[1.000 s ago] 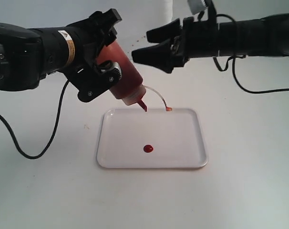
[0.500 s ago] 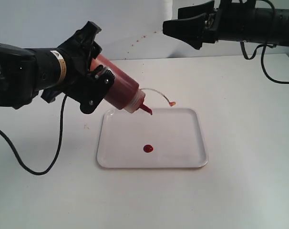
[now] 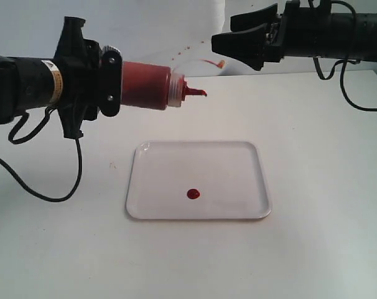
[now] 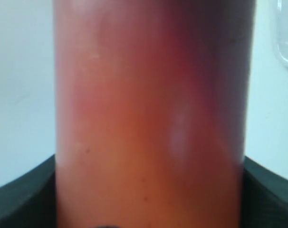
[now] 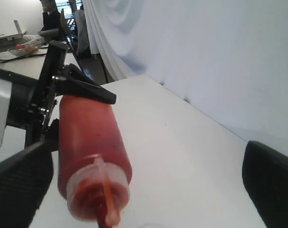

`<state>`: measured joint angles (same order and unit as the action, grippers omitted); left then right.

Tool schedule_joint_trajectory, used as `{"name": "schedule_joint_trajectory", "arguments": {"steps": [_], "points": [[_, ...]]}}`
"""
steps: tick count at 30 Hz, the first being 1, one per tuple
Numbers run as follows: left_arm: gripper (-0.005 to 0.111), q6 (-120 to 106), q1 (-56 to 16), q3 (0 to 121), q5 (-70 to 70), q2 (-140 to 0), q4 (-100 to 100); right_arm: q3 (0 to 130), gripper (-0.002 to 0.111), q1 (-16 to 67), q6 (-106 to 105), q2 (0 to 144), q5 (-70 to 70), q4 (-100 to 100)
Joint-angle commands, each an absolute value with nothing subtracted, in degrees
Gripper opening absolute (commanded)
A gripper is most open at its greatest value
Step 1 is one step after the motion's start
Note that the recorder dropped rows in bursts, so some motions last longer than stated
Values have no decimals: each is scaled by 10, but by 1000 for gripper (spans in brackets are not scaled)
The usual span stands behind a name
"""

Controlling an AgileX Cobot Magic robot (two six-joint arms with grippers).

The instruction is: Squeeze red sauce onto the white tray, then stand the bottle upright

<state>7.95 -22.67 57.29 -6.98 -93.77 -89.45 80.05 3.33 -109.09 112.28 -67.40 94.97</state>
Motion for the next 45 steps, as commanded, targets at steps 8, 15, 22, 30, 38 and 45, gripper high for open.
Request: {"name": "schedule_joint_trajectory", "arguments": {"steps": [8, 15, 22, 30, 38, 45], "points": [[0, 225, -54, 575, 253, -942, -756, 801, 105, 7, -1086, 1118, -700, 900], [0, 299, -12, 575, 506, -1026, -653, 801, 105, 57, -1102, 1118, -700, 891], [0, 382, -16, 577, 700, -1144, -603, 801, 105, 119, -1103, 1121, -681, 894], [0, 372, -40, 577, 700, -1175, -640, 801, 105, 183, -1112, 1141, -633, 890], [0, 354, -50, 577, 700, -1173, -637, 801, 105, 187, -1112, 1154, -587, 930], [0, 320, -54, 577, 700, -1173, -628, 801, 105, 195, -1190, 1176, -555, 999]]}}
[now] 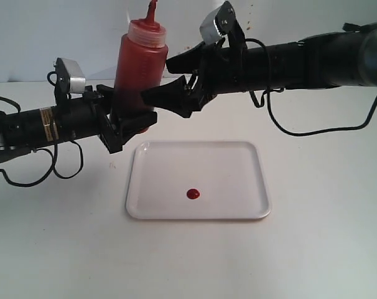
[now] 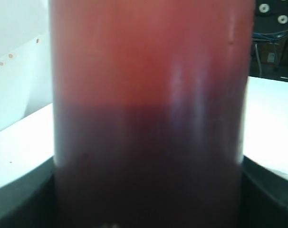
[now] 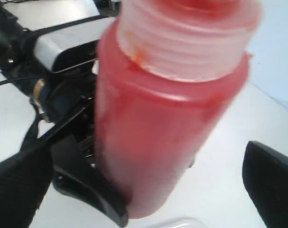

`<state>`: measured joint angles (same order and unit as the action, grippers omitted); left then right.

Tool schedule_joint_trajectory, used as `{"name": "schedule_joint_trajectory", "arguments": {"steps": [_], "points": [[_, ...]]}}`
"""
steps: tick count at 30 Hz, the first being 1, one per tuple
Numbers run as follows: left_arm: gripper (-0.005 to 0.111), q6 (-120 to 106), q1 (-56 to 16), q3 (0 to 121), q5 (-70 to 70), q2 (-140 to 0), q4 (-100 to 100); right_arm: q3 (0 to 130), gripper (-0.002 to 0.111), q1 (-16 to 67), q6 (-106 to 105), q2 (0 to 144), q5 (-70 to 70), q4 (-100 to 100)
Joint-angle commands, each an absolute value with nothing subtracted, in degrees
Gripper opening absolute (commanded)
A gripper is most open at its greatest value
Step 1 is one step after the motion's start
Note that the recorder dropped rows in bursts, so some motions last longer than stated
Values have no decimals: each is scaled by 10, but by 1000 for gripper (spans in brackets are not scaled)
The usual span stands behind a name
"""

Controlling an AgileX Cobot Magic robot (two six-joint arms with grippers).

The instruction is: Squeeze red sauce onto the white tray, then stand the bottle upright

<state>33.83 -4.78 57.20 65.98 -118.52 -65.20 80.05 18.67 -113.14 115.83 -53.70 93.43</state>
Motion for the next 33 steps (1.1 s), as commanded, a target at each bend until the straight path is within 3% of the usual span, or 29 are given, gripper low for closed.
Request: {"name": "schedule_joint_trajectory", "arguments": {"steps": [1, 7, 8, 10, 12, 16, 18, 21, 26, 33], "points": [[0, 317, -54, 577, 700, -1173, -628, 804, 105, 197, -1209, 1180, -574, 999], [0, 310, -57, 577, 700, -1173, -645, 855, 104, 268, -1227, 1213, -493, 999], [0, 310, -57, 577, 700, -1173, -650, 862, 96, 276, -1227, 1213, -484, 999], [0, 310, -57, 577, 700, -1173, -650, 867, 59, 286, -1227, 1213, -478, 999], [0, 310, -57, 577, 700, -1173, -650, 867, 2, 286, -1227, 1214, -476, 999], [3, 310, -57, 577, 700, -1173, -650, 867, 0, 286, -1227, 1214, -408, 999], [11, 310, -57, 577, 700, -1173, -637, 867, 0, 286, -1227, 1214, -395, 999], [36, 310, -57, 577, 671, -1173, -617, 867, 0, 286, -1227, 1214, -388, 999], [105, 312, -57, 577, 659, -1174, -601, 867, 0, 285, -1227, 1214, -338, 999], [105, 313, -57, 577, 655, -1174, -607, 920, 0, 264, -1227, 1235, -312, 999]]}}
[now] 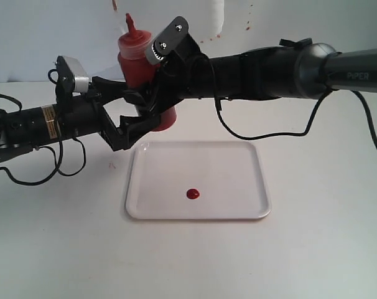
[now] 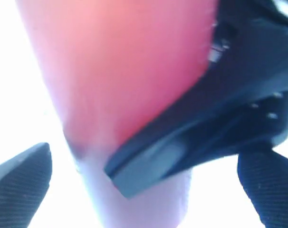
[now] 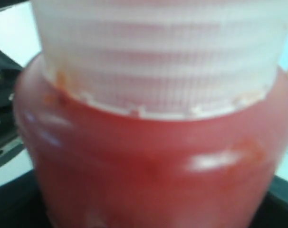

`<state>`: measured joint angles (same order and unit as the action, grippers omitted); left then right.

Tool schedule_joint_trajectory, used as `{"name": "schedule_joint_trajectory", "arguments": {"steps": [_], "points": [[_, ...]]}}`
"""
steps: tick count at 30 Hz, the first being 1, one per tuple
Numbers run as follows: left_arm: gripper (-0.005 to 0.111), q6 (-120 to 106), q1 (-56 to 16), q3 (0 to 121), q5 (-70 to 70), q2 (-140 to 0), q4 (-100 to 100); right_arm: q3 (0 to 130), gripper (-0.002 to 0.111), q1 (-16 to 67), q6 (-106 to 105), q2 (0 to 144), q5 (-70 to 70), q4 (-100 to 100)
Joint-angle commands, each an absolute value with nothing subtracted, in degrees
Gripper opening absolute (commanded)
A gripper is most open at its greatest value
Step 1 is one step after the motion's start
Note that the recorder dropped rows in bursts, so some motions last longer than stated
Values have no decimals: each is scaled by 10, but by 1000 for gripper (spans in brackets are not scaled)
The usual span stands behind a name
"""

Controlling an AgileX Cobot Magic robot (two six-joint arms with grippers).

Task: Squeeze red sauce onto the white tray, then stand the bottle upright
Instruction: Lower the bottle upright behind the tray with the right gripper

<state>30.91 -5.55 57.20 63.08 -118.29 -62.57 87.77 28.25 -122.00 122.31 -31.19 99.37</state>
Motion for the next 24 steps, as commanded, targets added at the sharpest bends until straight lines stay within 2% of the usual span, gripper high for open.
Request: {"name": "schedule_joint_trajectory", "arguments": {"steps": [1, 14, 18, 24], "points": [[105, 313, -57, 577, 655, -1174, -607, 931, 0, 255, -1227, 1241, -318, 999], [105, 312, -57, 577, 580, -1174, -594, 990, 0, 112, -1210, 1356, -473, 999], [105, 312, -57, 577, 580, -1174, -572, 1078, 0, 95, -1199, 1427, -556, 999], [105, 310, -57, 577, 571, -1174, -555, 1236, 0, 109, -1194, 1530, -557, 999]]}}
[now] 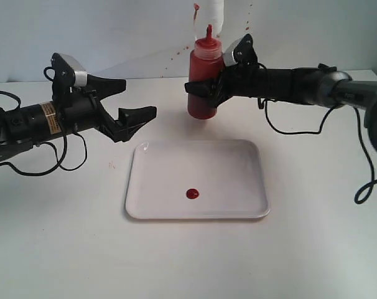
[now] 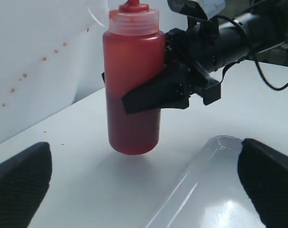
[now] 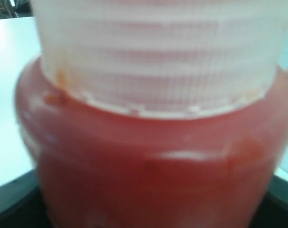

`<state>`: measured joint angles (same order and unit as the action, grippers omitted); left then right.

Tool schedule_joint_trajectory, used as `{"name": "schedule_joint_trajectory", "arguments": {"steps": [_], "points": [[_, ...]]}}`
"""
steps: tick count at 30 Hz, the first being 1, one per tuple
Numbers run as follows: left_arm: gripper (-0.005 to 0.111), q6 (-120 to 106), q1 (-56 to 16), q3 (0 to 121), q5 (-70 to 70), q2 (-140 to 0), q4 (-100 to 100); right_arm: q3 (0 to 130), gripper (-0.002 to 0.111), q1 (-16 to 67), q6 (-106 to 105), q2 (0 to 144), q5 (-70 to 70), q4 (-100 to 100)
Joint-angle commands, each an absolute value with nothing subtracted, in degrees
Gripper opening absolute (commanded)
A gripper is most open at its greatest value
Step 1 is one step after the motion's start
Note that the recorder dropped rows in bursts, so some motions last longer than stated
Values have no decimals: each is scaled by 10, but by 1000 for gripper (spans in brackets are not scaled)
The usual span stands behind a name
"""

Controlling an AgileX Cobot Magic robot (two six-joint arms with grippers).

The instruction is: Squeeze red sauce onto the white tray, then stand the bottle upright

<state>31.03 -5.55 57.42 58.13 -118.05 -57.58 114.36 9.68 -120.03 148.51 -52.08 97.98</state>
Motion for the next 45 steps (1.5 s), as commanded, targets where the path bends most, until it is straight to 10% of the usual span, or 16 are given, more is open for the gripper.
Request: {"name": "schedule_joint_trajectory", "arguments": {"steps": [1, 14, 26, 45], "points": [[105, 308, -57, 577, 563, -1174, -549, 1261, 0, 114, -1183, 1546, -563, 999], [105, 281, -57, 577, 524, -1174, -477, 1328, 0, 108, -1130, 1593, -572, 999], [105, 281, -57, 577, 524, -1174, -477, 1328, 81, 119, -1031, 1593, -580, 985], [105, 281, -57, 577, 524, -1174, -472, 1328, 82, 106, -1031, 1562, -640, 981]]}}
